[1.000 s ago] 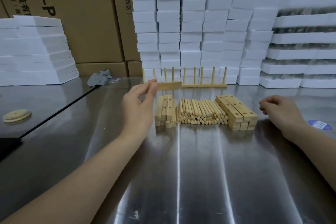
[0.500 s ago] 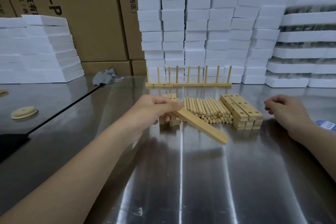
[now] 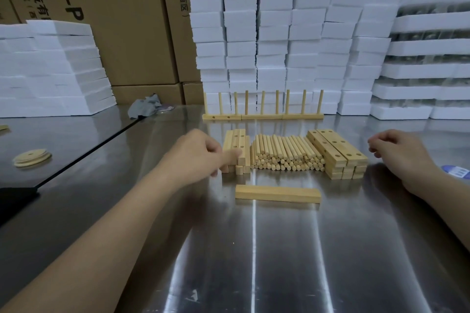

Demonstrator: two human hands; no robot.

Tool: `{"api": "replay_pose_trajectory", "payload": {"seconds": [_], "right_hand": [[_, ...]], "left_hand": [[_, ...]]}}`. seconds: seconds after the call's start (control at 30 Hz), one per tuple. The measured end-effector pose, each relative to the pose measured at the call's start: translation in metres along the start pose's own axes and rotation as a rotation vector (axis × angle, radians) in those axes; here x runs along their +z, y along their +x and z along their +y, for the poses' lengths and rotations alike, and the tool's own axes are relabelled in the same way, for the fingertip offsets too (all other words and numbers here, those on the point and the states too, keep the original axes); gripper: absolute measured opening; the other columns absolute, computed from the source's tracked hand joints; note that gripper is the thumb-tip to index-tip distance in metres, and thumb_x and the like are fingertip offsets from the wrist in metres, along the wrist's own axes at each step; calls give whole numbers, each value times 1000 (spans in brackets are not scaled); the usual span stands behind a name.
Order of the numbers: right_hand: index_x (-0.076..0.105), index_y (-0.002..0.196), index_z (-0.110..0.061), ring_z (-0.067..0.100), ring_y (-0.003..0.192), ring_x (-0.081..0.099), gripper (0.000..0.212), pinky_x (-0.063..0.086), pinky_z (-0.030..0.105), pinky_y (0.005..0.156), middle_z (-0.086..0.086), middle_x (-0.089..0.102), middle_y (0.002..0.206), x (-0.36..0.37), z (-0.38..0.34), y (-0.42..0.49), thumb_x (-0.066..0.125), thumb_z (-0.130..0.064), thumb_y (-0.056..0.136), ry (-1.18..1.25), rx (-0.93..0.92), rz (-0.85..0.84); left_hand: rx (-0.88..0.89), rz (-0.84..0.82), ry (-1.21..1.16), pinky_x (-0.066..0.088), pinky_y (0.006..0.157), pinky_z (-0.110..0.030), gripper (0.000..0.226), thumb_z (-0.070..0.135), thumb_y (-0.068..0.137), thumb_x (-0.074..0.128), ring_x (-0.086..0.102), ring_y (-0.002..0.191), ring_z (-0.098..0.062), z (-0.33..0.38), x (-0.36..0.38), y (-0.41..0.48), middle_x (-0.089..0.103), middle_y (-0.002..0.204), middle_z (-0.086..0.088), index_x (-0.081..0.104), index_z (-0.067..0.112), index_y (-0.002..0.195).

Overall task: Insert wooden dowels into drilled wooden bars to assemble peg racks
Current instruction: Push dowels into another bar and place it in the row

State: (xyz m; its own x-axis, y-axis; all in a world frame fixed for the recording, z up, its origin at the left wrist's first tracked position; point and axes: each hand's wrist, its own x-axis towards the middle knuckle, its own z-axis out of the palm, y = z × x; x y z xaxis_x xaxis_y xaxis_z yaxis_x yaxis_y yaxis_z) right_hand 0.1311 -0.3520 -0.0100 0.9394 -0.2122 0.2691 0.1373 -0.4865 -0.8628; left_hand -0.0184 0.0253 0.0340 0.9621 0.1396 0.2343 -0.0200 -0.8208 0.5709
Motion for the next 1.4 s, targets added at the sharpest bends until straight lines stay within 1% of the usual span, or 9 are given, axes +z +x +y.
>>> {"api": "replay_pose_trajectory", "payload": {"seconds": [0.13, 0.23, 0.33, 0.47, 0.63, 0.8, 0.97, 1.23, 1.4], "right_hand": [[73, 95, -21, 29, 95, 69, 12, 54, 45, 88, 5, 75, 95, -5, -5, -3, 61, -19, 95, 65, -47, 137], [70, 90, -29, 19, 83, 67, 13, 52, 35, 75, 8, 75, 96, -11, -30, -12, 59, -22, 91, 197, -175, 222], [69, 89, -34, 15, 81, 67, 15, 49, 28, 66, -1, 73, 91, -13, -66, -33, 59, -22, 90, 239, -381, 201], [68, 96, -30, 16, 76, 65, 11, 52, 36, 68, -11, 69, 84, 1, -101, -76, 61, -22, 97, -3, -662, -93], [58, 108, -42, -3, 95, 53, 15, 45, 23, 80, -24, 57, 103, 46, -102, -126, 49, -51, 100, -592, -977, -564], [54, 116, -47, -8, 102, 48, 17, 43, 17, 84, -27, 47, 108, 60, -88, -129, 58, -50, 100, -513, -968, -671], [58, 114, -44, -3, 100, 52, 14, 44, 20, 85, -23, 53, 108, 59, -85, -123, 59, -46, 100, -470, -916, -683], [57, 113, -45, -5, 98, 51, 14, 44, 22, 84, -24, 51, 107, 59, -86, -124, 57, -49, 100, -490, -908, -681], [56, 115, -45, -5, 97, 51, 15, 46, 24, 85, -24, 51, 107, 59, -86, -124, 56, -49, 100, -501, -917, -674]], "left_hand": [[-55, 341, -2, 45, 61, -28, 49, 42, 100, 65, 57, 51, -5, -9, -1, 6, 56, 47, 12, 66, 6, 66], [-85, 376, -7, 45, 63, -32, 45, 35, 96, 63, 54, 57, -22, -15, 3, 6, 46, 49, 4, 55, 6, 63], [-28, 357, -42, 45, 63, -31, 45, 26, 92, 62, 43, 51, -16, -12, 8, 4, 38, 48, 6, 42, 14, 53], [44, 294, -26, 35, 58, -29, 43, 30, 91, 56, 35, 46, -12, -6, 16, 0, 33, 46, 7, 40, 16, 53], [70, 251, -116, 39, 67, -31, 33, 29, 82, 41, 59, 73, -9, -3, 16, -3, 61, 60, 16, 66, 19, 62], [45, 422, -132, 40, 67, -28, 37, -5, 81, 53, 60, 79, -9, -8, 17, 3, 65, 78, 11, 68, 27, 66], [-4, 464, -180, 41, 62, -25, 28, 3, 80, 58, 58, 69, -8, -9, 18, 6, 63, 65, 16, 66, 24, 64], [-4, 414, -148, 49, 65, -38, 27, 6, 83, 62, 50, 62, -16, -12, 20, 5, 49, 58, 5, 47, 15, 63], [-4, 398, -132, 56, 69, -45, 22, 5, 85, 64, 56, 66, -20, -12, 22, 6, 55, 63, -1, 54, 10, 67]]}}
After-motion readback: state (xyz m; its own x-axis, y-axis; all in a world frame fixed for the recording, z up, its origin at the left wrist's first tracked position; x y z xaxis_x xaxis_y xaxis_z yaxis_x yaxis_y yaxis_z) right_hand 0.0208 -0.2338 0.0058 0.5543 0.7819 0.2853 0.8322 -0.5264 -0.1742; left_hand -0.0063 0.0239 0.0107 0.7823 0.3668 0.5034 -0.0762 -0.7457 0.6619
